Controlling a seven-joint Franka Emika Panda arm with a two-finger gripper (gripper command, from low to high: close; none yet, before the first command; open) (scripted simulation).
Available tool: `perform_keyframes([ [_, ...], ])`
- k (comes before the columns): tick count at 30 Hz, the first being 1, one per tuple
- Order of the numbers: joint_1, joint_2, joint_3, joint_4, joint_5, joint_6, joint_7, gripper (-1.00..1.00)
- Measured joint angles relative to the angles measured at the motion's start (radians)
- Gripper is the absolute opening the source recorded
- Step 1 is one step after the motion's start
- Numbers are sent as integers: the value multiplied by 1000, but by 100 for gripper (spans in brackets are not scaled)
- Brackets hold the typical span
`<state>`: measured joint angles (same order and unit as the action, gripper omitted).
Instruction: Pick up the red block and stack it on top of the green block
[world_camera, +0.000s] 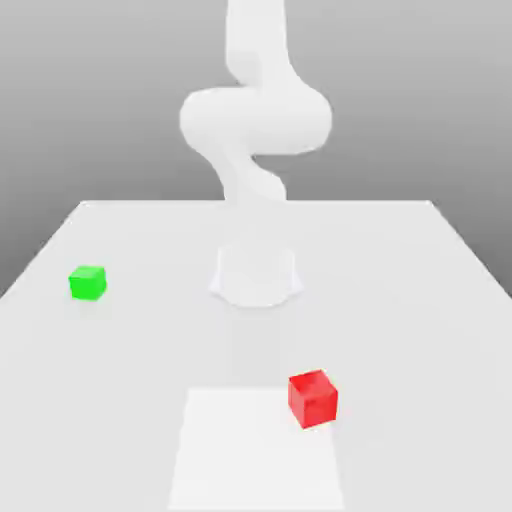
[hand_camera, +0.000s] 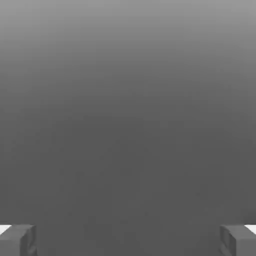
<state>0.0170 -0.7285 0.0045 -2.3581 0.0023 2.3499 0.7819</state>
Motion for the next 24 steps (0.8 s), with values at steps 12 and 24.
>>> perform_keyframes([
  [12,94,419,32,-321,10,286,-101,0],
  [24,151,896,34,-471,-46,647,-115,0],
])
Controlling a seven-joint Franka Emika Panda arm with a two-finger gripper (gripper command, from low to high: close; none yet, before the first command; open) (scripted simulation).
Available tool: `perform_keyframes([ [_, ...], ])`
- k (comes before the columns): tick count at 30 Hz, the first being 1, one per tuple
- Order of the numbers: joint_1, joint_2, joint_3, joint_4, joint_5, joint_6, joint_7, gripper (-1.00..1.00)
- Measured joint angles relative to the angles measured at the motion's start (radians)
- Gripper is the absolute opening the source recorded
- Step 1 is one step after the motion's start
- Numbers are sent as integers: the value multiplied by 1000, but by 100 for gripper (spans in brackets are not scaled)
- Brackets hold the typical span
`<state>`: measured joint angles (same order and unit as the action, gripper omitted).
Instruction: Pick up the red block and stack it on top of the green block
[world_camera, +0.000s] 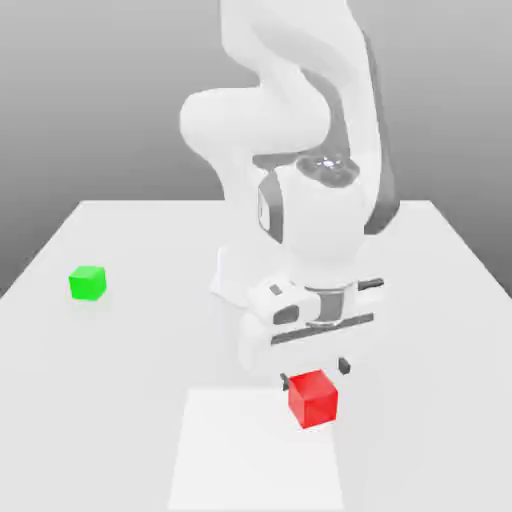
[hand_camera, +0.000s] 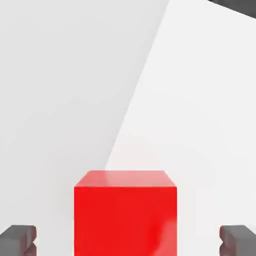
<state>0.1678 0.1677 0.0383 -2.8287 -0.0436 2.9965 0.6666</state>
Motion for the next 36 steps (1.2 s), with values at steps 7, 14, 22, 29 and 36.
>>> perform_keyframes([
  [7,10,47,-12,7,-11,40,9,-100],
  [14,-6,-155,16,-23,39,-133,-28,-100],
  [22,-229,-312,-98,-35,-65,-252,182,-100],
  [29,-489,-403,-214,-44,-157,-313,401,-100],
  [36,-754,-468,-323,-58,-218,-353,599,-100],
])
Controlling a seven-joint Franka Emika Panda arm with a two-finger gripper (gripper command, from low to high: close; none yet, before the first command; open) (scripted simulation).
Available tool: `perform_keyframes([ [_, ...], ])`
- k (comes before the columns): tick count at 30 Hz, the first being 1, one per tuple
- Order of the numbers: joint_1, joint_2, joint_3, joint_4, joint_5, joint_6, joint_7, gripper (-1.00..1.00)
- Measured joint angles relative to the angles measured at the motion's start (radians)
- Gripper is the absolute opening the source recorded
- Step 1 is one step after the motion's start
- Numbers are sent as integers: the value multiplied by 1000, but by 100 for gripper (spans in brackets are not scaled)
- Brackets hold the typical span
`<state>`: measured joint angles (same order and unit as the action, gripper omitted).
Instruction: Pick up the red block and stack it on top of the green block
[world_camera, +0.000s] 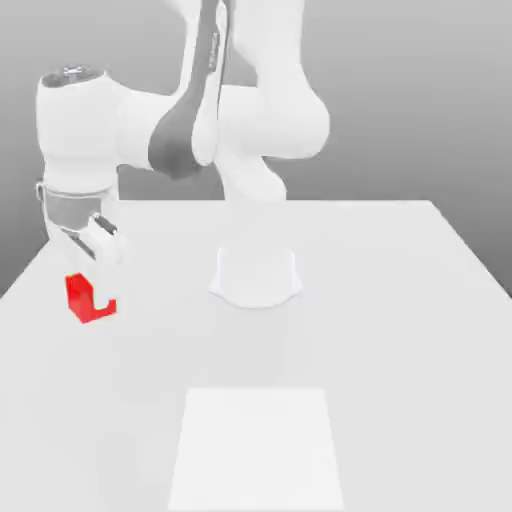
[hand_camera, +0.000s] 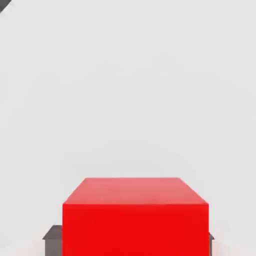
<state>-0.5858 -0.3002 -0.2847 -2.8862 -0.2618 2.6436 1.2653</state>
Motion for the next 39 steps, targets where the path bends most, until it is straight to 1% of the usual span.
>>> perform_keyframes([
  [8,-294,-26,-127,-23,-43,-12,208,-100],
  [14,-485,-2,-228,-43,-49,5,344,-100],
  [16,-478,10,-251,-41,-13,4,332,-100],
  [20,-416,41,-289,-33,77,7,273,-100],
  [26,-334,106,-331,-23,210,50,183,-100],
  [34,-264,221,-366,-23,359,165,81,-100],
  [37,-256,269,-369,-28,395,222,56,-100],
  [39,-260,301,-366,-33,402,262,51,-100],
])
